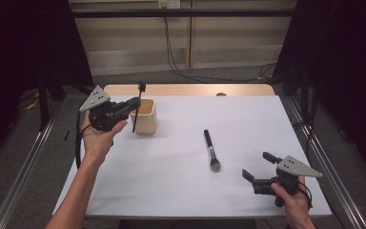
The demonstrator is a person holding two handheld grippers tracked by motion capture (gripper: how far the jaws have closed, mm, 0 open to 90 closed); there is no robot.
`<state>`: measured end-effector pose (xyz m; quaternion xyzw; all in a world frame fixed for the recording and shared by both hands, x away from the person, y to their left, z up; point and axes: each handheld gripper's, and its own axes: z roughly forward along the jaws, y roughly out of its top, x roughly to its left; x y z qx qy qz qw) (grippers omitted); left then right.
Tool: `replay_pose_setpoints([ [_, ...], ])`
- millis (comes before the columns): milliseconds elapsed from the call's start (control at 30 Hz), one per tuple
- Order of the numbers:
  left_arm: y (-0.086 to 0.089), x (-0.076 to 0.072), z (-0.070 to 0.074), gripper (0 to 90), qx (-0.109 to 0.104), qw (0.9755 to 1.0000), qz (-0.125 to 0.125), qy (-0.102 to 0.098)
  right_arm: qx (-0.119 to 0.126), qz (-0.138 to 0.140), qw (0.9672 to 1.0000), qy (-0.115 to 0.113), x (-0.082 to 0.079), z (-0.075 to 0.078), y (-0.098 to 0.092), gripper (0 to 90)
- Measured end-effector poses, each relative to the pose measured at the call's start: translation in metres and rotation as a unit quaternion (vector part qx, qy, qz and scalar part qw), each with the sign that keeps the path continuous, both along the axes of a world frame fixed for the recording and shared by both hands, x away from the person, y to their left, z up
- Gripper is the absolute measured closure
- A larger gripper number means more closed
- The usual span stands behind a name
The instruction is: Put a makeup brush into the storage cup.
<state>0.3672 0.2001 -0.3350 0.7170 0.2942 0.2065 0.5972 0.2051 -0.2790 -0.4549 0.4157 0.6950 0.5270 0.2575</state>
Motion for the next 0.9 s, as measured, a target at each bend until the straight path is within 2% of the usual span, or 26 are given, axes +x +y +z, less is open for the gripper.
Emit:
replay_pose_setpoints([
  [367, -0.006, 0.014, 0.010, 85.7, 0.004, 0.9999, 0.013, -0.010, 0.001, 0.002, 1.0000, 0.001, 0.000, 0.000, 0.001, 0.0],
  [733, -0.009, 0.032, 0.015, 85.7, -0.008, 0.9995, 0.027, -0.010, 0.001, 0.001, 1.0000, 0.002, 0.000, 0.000, 0.001, 0.0],
  [900, -0.010, 0.041, 0.015, 85.7, -0.008, 0.9994, 0.032, -0.011, 0.001, 0.001, 1.0000, 0.002, 0.000, 0.000, 0.001, 0.0],
])
